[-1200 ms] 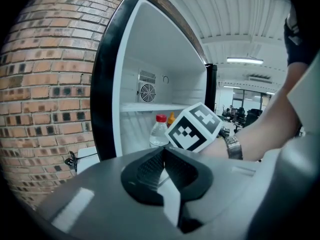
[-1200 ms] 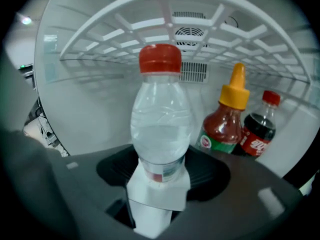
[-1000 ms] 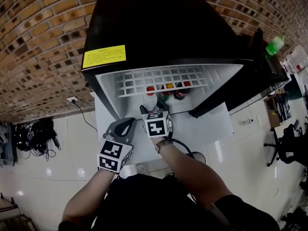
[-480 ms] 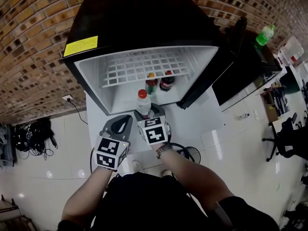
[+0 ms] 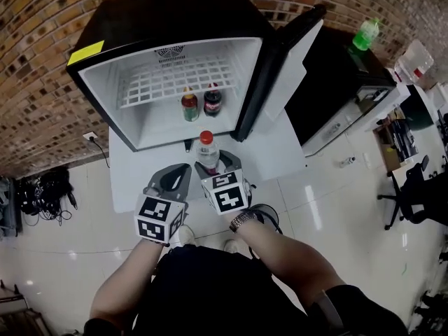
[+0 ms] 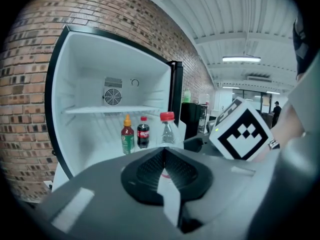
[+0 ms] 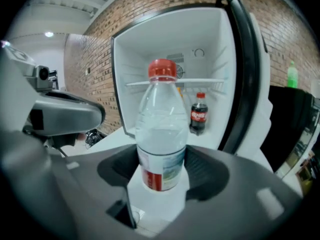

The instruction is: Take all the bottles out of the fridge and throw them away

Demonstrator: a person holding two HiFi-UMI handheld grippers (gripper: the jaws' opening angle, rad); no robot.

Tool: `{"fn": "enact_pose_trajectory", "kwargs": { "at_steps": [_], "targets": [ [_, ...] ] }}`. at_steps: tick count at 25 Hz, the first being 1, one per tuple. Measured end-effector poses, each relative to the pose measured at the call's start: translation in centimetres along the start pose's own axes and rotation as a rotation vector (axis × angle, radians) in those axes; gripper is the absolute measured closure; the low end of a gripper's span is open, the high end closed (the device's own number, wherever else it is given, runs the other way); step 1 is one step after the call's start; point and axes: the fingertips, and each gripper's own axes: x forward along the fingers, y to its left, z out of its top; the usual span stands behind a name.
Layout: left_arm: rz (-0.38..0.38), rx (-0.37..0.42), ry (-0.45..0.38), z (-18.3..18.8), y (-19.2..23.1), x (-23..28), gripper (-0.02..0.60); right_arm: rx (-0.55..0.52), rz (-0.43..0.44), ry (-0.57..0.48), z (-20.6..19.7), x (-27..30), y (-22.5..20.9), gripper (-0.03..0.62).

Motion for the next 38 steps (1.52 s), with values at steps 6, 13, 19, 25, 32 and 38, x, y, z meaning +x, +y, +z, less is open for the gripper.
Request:
{"fn": "enact_pose_trajectory", "kwargs": {
  "at_steps": [6,13,19,25,32,38],
  "targets": [
    [-0.009,0.007,0.005,-0.8,-6.8,0.4,0.578,-0.014,-0.004,0.01,-3.5,-6.1,-2.6,0.312],
    [-0.057,0.027,0.029,-2.2,-13.6,2.0,0.578,0.011,-0.019,0.014,-8.0,-11.7,-5.4,0.313],
    [-0.104,0.047,0.074,-3.8,-17.4,3.7,0.578,0.065,-0.04,0.034,-11.8,-14.8,-7.6,0.313],
    [-0.173,0.07,0.14,-5.9,-21.0,5.8,0.578,0.131,-0.077,0.069,-16.0,-16.6,-9.8,0.313],
    [-0.248,0.096,0.22,-9.0,-24.7,8.0,0.578,0.225,-0.111,0.113,-21.2,-18.2,-11.5,0.314],
    [-0.317,0.098,0.292,-12.1,-27.6,10.5,0.578,0.307,-0.128,0.189,-26.3,-18.4,-12.8,0.315]
  ]
}}
